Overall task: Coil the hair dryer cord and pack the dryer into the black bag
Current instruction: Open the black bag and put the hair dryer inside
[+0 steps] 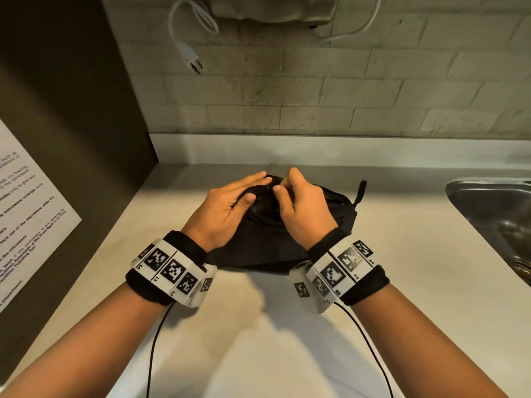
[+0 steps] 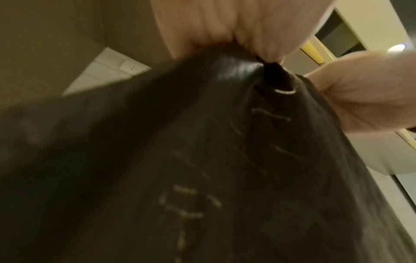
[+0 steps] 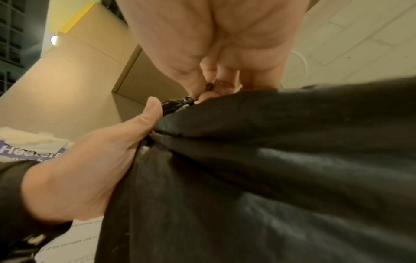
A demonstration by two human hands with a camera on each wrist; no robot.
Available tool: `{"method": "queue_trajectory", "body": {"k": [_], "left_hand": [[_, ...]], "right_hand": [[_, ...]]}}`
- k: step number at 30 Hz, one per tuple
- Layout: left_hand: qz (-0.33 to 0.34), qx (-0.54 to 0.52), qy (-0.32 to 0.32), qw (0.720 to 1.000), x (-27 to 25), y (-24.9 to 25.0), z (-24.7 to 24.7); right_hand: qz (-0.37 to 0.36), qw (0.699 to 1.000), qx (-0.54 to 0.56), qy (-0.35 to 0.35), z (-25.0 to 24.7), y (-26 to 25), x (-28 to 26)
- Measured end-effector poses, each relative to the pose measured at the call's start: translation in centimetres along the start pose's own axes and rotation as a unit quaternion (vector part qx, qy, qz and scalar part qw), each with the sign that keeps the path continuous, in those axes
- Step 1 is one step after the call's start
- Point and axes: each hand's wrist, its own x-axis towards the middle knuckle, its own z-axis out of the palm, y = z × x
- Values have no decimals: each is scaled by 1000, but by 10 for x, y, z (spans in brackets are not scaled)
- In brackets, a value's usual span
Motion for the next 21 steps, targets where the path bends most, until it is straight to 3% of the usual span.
{"method": "queue_trajectory", "body": {"k": [3,5,8,10,13,15,21], "left_hand": [[-4,-39,24,999,0,-1,0],[-25,-72,73,994,-1,-2,-5],[-35,-75,126,988,-4,-5,-17],[-49,-63,132,988,-5,-8,-25],[-84,2,125,989,-1,-11,-31],[-104,81,156,979,4,-13,-34],[-195,145,149,959,21,-28,-63]], "right_hand": [[46,999,-23,-8,-5,12,-2],[117,992,-50,22,-16,34,0],[247,958,-128,66,-47,84,0],[291,940,-164,66,-65,109,-4],[277,943,-178,43,-76,122,-4],[253,953,-157,49,-80,120,4],[292,956,11,34,-84,101,29]]}}
